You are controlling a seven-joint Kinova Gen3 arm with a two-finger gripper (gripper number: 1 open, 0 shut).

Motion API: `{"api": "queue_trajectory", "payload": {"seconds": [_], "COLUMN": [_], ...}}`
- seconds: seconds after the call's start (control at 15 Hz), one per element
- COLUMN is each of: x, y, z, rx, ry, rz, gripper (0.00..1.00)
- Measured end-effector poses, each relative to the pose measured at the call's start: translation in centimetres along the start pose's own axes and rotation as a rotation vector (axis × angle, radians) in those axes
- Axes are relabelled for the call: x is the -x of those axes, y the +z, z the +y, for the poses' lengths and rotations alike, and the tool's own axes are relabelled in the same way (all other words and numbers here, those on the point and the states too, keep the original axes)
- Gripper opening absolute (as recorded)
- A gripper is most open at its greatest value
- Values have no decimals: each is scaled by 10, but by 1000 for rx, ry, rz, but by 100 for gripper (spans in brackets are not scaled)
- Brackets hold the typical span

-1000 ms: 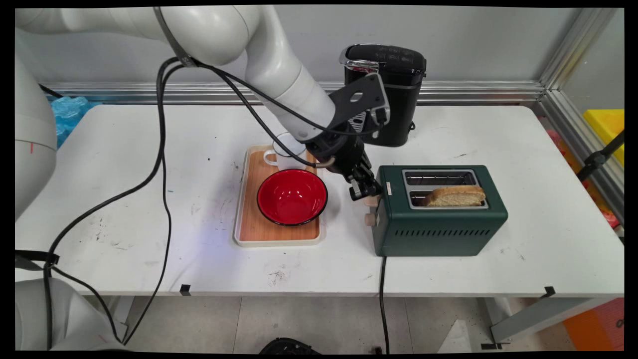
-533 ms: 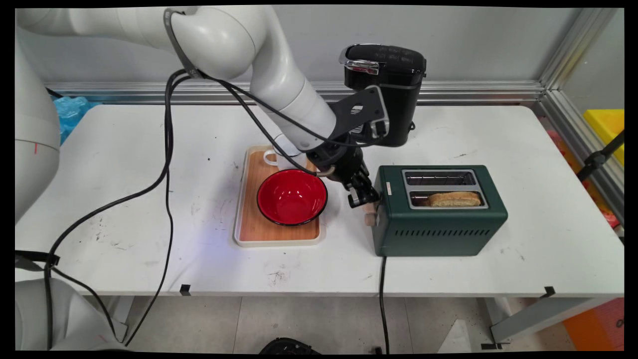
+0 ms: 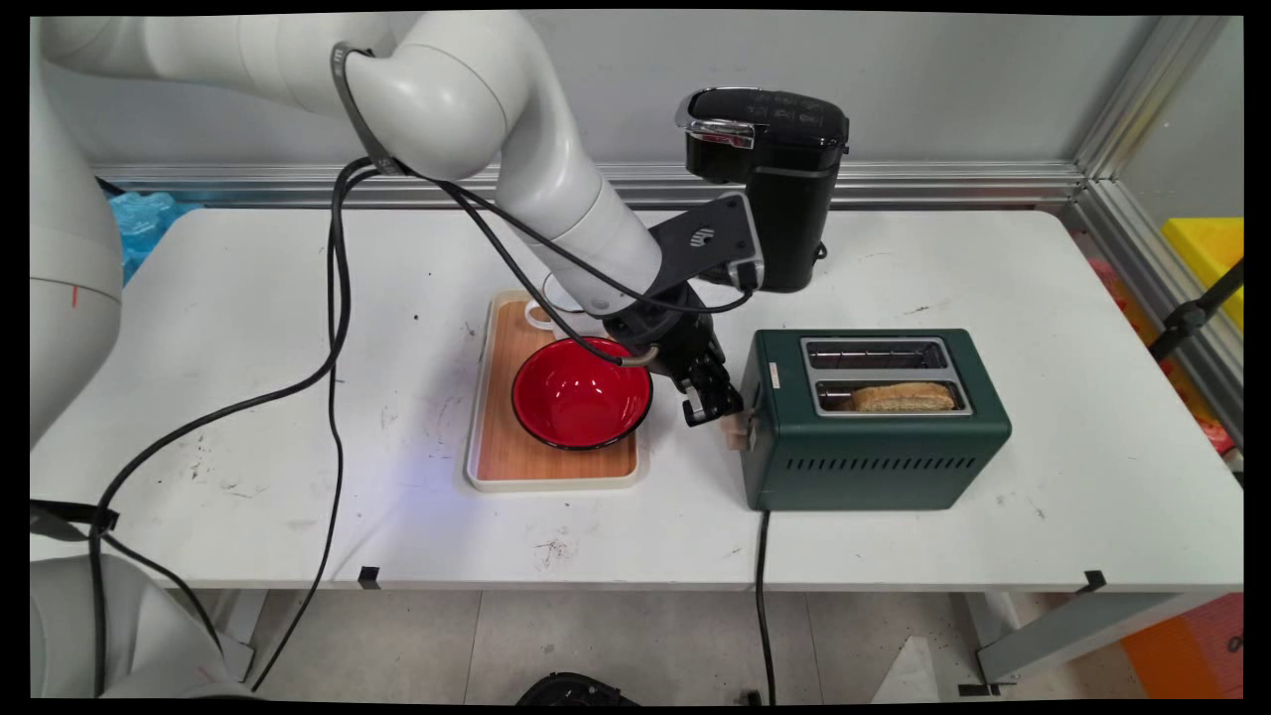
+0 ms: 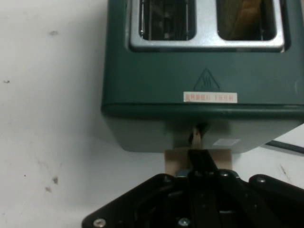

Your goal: Press the toaster switch

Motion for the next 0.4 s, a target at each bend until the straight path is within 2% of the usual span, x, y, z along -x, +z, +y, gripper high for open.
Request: {"api": "queue_trajectory", "payload": {"seconds": [0.4], "x": [8], "y": [-1], "z": [1], "rx": [4], "ry": [3], "rz": [-14], "gripper": [0]}}
